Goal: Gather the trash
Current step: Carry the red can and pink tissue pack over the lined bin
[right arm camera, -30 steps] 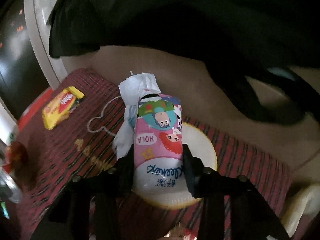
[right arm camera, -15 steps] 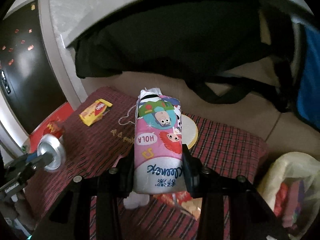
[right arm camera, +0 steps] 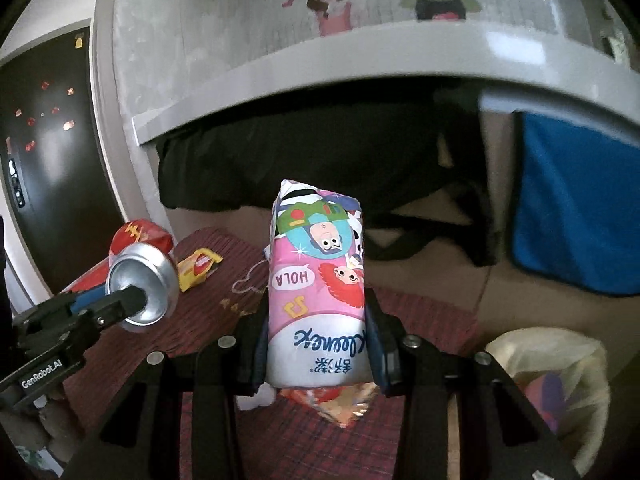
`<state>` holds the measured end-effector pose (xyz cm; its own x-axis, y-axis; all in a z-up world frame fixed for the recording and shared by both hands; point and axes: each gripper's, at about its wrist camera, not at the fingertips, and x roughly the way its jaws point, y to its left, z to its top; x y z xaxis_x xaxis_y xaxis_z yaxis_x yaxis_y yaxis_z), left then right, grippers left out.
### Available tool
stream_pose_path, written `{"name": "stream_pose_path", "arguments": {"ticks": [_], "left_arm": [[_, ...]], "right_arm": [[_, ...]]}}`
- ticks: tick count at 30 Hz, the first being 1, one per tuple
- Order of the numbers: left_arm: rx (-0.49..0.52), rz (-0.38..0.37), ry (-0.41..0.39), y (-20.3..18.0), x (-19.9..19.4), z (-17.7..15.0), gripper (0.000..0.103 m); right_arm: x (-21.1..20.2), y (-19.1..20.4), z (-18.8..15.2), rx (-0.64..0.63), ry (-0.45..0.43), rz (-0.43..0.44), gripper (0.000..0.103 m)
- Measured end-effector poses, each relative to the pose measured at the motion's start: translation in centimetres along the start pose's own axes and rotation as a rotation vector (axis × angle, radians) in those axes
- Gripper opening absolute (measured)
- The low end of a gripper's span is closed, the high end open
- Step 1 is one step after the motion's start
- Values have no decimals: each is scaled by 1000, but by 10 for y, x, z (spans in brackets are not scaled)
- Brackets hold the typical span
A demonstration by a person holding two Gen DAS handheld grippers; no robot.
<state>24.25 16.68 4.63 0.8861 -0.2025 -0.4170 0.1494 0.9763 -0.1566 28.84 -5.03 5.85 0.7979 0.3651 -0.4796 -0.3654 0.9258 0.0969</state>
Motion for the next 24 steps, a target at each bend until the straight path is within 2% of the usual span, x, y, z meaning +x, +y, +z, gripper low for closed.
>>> {"name": "stream_pose_path", "arguments": {"ticks": [4, 12, 24], "left_arm": [[26, -22, -46, -35, 1, 8, 30], [64, -63, -106, -105, 5, 14, 30], [91, -153, -62, -173, 28, -7, 28]], "right_arm": [[-27, -20, -4, -3, -45, -51, 37], [-71, -74, -21, 42, -80, -144, 37], [-108, -137, -48, 108, -112, -235, 37]]}}
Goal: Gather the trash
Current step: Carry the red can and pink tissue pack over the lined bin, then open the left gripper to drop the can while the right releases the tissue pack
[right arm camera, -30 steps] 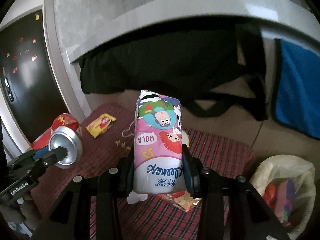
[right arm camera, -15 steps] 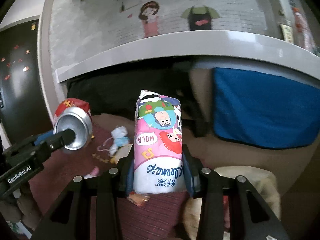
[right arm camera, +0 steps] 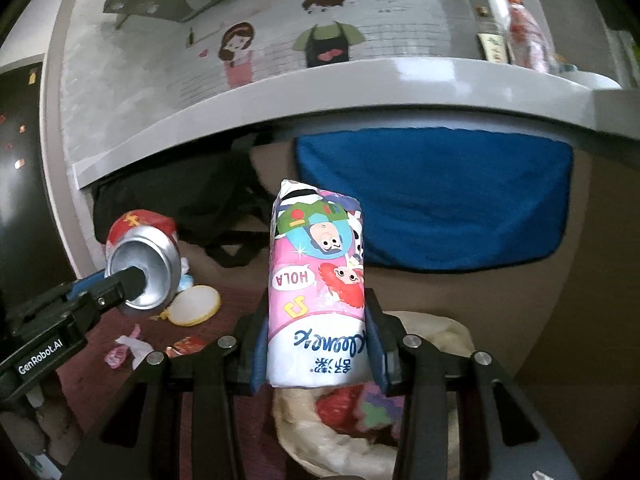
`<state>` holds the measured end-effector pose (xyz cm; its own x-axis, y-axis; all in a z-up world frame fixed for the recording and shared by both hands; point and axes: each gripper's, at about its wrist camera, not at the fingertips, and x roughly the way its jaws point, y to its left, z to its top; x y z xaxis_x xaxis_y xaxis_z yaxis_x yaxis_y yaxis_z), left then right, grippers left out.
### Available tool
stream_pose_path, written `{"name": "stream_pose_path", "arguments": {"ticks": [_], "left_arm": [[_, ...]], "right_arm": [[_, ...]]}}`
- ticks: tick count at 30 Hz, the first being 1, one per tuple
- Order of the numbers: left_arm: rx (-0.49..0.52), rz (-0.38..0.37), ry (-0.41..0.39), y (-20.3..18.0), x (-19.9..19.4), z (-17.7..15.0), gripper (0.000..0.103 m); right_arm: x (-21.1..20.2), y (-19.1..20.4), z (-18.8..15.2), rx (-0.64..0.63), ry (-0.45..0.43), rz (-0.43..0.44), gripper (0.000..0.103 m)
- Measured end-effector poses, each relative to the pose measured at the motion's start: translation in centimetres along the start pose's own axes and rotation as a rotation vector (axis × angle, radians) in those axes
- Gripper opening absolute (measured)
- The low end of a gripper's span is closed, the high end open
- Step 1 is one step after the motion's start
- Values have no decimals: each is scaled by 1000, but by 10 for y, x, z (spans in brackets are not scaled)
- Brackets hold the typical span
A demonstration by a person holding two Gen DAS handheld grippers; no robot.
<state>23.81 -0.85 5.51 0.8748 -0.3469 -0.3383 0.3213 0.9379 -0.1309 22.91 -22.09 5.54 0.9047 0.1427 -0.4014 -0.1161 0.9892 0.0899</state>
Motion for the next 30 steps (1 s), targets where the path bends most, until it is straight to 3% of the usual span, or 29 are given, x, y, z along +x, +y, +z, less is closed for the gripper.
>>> {"name": "stream_pose_path", "arguments": {"ticks": [7, 9, 15, 30], "left_arm": [[43, -38, 5, -34, 26, -10, 14], [37, -50, 43, -37, 43, -14, 9], [-14, -53, 148, -27, 79, -26, 9], [1, -51, 170, -20, 86, -34, 9]], "right_arm": [[-1, -27, -8, 15, -1, -41, 38], [5, -36, -11, 31, 9, -55, 38], [23, -58, -23, 90, 57, -54, 37], [44, -54, -33, 108, 102, -30, 37]]}}
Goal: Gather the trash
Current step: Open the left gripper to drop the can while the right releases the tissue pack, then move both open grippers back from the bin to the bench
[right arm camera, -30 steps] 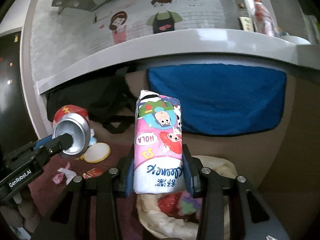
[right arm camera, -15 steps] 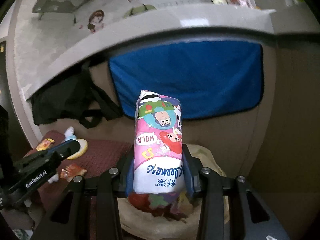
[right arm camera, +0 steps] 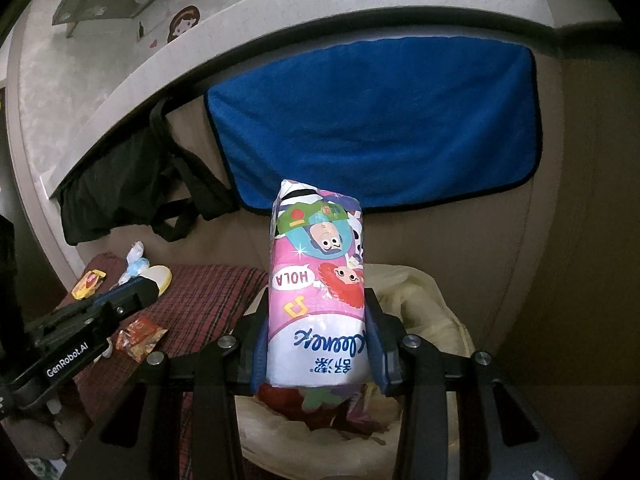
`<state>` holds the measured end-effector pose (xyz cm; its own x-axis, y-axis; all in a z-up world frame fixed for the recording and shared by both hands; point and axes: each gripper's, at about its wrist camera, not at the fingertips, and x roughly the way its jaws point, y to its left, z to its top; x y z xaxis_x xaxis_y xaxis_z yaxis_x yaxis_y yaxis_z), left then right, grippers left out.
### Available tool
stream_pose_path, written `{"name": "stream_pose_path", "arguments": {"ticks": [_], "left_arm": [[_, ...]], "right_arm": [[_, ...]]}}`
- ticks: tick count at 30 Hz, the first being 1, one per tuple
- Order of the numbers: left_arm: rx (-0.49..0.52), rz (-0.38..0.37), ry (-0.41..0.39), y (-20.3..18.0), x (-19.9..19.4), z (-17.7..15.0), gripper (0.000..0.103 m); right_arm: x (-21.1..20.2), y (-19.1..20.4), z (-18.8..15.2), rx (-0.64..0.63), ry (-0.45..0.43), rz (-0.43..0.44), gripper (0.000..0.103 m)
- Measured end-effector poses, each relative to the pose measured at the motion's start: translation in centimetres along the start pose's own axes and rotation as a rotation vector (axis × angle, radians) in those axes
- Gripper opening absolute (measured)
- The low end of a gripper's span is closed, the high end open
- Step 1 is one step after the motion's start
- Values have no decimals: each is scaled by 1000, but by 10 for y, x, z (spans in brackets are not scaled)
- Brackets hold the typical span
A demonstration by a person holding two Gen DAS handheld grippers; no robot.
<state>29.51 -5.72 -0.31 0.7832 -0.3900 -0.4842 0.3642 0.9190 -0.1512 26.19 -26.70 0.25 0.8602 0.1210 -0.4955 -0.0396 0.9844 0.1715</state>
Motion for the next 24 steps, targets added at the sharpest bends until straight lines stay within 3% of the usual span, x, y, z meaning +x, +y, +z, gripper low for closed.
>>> {"name": "stream_pose_path", "arguments": {"ticks": [8, 12, 24], "left_arm": [[-16, -9, 5, 7, -5, 0, 9], [-29, -17, 12, 9, -5, -1, 9], [-43, -37, 19, 16, -14, -3, 10]], "right_arm": [[-1, 6, 1, -18, -6, -21, 39], [3, 8, -2, -32, 15, -73, 43], [-7, 11, -10, -25, 28, -63, 44]]}}
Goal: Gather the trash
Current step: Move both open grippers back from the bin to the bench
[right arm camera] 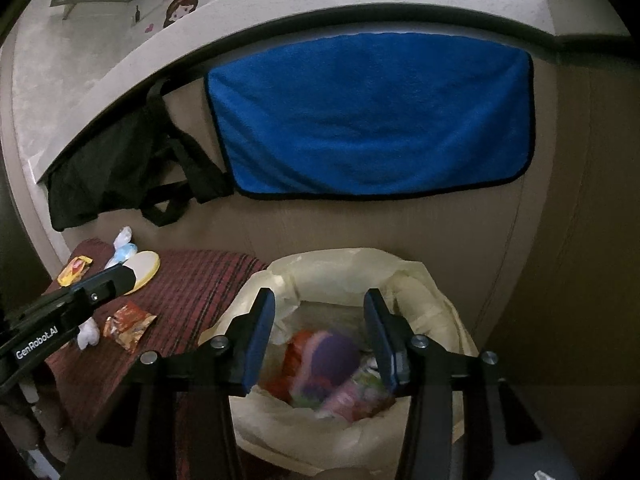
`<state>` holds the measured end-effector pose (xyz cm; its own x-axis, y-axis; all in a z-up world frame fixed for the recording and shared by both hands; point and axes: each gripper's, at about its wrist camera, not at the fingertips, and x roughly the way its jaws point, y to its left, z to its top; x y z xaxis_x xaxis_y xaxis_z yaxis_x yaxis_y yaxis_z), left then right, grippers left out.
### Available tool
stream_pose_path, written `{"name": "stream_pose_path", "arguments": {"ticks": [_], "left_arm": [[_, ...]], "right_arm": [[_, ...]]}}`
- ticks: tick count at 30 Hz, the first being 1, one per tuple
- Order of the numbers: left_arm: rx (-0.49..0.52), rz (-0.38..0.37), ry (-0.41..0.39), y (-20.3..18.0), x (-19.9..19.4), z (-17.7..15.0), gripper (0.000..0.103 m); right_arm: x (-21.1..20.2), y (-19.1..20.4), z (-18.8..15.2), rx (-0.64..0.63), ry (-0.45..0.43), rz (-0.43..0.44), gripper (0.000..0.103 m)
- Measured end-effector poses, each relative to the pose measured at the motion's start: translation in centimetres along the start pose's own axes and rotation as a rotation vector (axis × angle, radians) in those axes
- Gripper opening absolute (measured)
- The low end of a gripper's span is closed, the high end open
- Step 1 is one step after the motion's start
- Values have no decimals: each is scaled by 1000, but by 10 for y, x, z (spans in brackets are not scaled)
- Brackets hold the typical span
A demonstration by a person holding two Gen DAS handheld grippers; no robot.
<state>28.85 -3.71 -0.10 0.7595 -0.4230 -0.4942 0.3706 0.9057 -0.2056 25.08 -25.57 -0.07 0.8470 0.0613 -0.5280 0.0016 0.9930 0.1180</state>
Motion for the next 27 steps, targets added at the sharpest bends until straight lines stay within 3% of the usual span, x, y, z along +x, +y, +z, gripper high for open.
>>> {"name": "stream_pose_path", "arguments": {"ticks": [6, 12, 20, 27], "left_arm": [[-17, 19, -8, 18, -17, 2, 11], [-37, 50, -10, 56, -39, 2, 21], [-119, 164, -2, 151, -83, -11, 23], [-175, 208, 35, 220, -112, -29, 25]], "right_arm": [[-7, 27, -1, -30, -8, 28, 44], [-9, 71, -3, -64, -23, 77, 44], [17, 141, -10, -92, 59, 203, 44], [46, 217, -24, -247, 153, 348, 43]]}}
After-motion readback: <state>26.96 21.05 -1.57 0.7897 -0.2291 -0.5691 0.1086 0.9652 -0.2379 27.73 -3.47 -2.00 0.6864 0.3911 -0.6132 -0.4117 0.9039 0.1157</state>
